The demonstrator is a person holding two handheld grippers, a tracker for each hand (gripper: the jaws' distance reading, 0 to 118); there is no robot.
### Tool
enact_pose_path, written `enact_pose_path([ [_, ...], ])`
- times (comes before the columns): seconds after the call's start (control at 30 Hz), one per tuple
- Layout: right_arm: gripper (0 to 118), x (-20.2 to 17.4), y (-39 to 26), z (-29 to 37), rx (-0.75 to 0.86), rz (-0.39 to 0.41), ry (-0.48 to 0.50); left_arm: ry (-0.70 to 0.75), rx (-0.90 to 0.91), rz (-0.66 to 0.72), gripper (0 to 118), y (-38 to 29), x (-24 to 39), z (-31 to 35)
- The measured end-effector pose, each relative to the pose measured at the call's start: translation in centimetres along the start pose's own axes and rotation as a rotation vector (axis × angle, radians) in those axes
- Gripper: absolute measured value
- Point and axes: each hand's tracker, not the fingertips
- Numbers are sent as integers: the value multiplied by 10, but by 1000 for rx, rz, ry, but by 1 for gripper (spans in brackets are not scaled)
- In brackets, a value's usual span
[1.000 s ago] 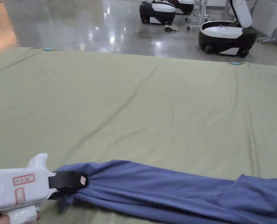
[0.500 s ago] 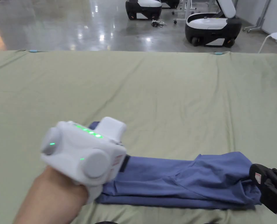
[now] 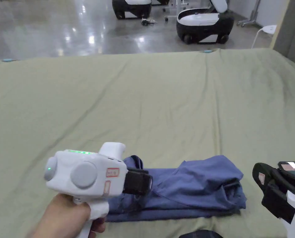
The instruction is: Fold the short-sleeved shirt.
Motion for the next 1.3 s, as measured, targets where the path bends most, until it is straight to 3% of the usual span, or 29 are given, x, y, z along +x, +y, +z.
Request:
enact_pose_path([
  [0.07,3,0,-1,2,2,5,-10,-23,209,134,103,-8,-18,29],
  [0.13,3,0,-1,3,-2,14,-24,74,312,243,97,-16,-30,47],
  [0.17,3,0,-2,4,-4,17,-30,94,307,248,84,-20,-34,46],
  [0.2,3,-1,-2,4,-7,18,-32,74,274,220,55,-24,-36,40],
  [0.23,3,0,-2,4,-10,16,-31,87,228,207,32,-26,-36,29],
  [0.27,3,-1,-2,4,-12,14,-32,86,173,195,21,-28,-31,13],
  [0.47,3,-9,-3,6,-29,12,-44,-89,20,118,22,-38,28,-70],
  [0.53,3,-13,-3,9,-28,24,-50,-35,30,46,22,-38,43,-78],
  [0.77,3,-18,1,11,-37,72,-55,-36,205,134,22,-42,-9,15],
  [0.8,3,-19,1,10,-39,73,-55,-32,235,173,53,-46,-25,27],
  [0.83,3,-19,1,9,-40,75,-54,-57,257,243,93,-51,-45,37],
  [0.87,3,-20,2,8,-41,74,-53,-93,236,314,93,-56,-66,41],
  [0.93,3,-23,1,6,-44,65,-45,-139,191,430,114,-70,-102,44],
  [0.97,3,-25,2,5,-49,60,-37,-175,210,488,117,-77,-118,43],
  [1.1,3,-33,3,2,-56,62,-35,-508,132,785,117,-106,-169,4],
  [1.17,3,-35,7,3,-54,57,-39,-695,245,808,117,-110,-172,-8],
  [1.2,3,-35,8,3,-53,55,-42,-743,190,814,116,-103,-169,-19],
  [1.27,3,-35,12,4,-52,51,-48,-671,128,762,112,-89,-147,-35],
  [1.3,3,-35,12,5,-51,49,-55,-585,108,703,91,-81,-138,-39],
])
